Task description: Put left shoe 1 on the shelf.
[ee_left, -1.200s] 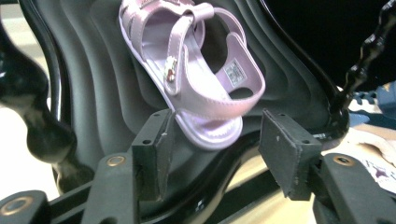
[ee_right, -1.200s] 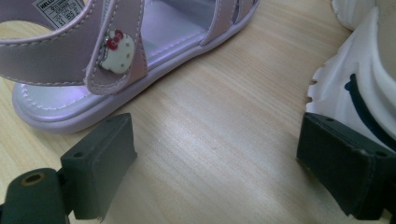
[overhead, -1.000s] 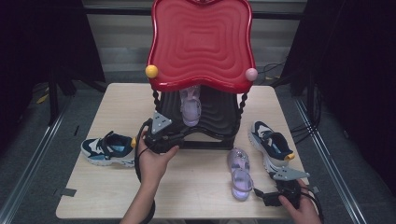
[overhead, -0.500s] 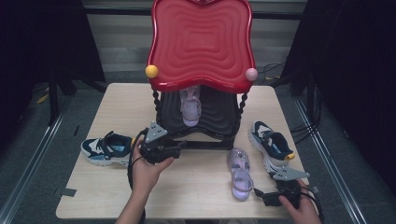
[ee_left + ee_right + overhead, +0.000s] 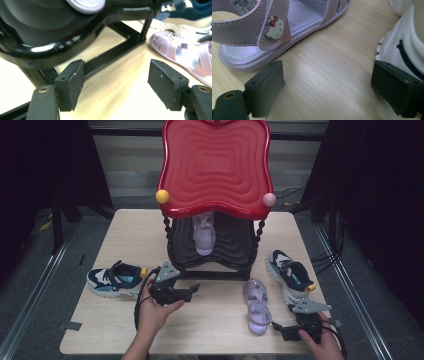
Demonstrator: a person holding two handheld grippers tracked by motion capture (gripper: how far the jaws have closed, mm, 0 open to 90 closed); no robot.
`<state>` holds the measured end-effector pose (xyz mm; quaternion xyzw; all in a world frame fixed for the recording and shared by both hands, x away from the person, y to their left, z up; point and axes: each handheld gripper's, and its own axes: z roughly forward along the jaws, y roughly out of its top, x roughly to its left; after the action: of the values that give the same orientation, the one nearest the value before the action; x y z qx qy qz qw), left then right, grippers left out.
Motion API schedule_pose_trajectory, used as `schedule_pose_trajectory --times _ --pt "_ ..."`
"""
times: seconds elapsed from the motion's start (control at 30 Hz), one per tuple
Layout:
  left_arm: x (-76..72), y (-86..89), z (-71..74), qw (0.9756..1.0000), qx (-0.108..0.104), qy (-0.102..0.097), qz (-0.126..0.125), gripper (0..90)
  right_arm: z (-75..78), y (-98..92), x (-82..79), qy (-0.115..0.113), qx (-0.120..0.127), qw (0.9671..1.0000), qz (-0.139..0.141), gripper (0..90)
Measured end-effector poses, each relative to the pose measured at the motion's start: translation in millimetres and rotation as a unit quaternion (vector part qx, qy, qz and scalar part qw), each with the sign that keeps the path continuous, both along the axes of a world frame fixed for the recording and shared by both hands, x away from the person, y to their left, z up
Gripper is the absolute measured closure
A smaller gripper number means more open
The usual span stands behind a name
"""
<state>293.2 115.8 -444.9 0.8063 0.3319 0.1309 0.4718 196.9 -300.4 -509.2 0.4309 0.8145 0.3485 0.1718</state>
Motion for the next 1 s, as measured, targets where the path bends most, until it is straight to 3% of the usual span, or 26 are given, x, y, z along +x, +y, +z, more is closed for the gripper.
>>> schedule_pose_trajectory --times 0.1,0.3,0.63,1.0 --pt "-2.1 0.9 -5.7 0.9999 -0.001 0.008 -0.009 28.0 0.0 0.0 0.0 0.0 0.0 1.0 0.0 10.7" --pt "-6.6 3.0 -16.2 0.9993 0.019 0.011 -0.03 27.2 0.0 0.0 0.1 0.0 0.0 1.0 0.0 10.6" --pt "-13.2 4.9 -35.2 0.9965 0.041 0.029 -0.066 26.6 0.0 0.0 0.0 0.0 0.0 1.0 0.0 10.6" --pt "-17.5 3.9 -55.8 0.9949 0.049 0.044 -0.077 25.8 0.0 0.1 0.2 0.0 0.001 1.0 0.001 10.6"
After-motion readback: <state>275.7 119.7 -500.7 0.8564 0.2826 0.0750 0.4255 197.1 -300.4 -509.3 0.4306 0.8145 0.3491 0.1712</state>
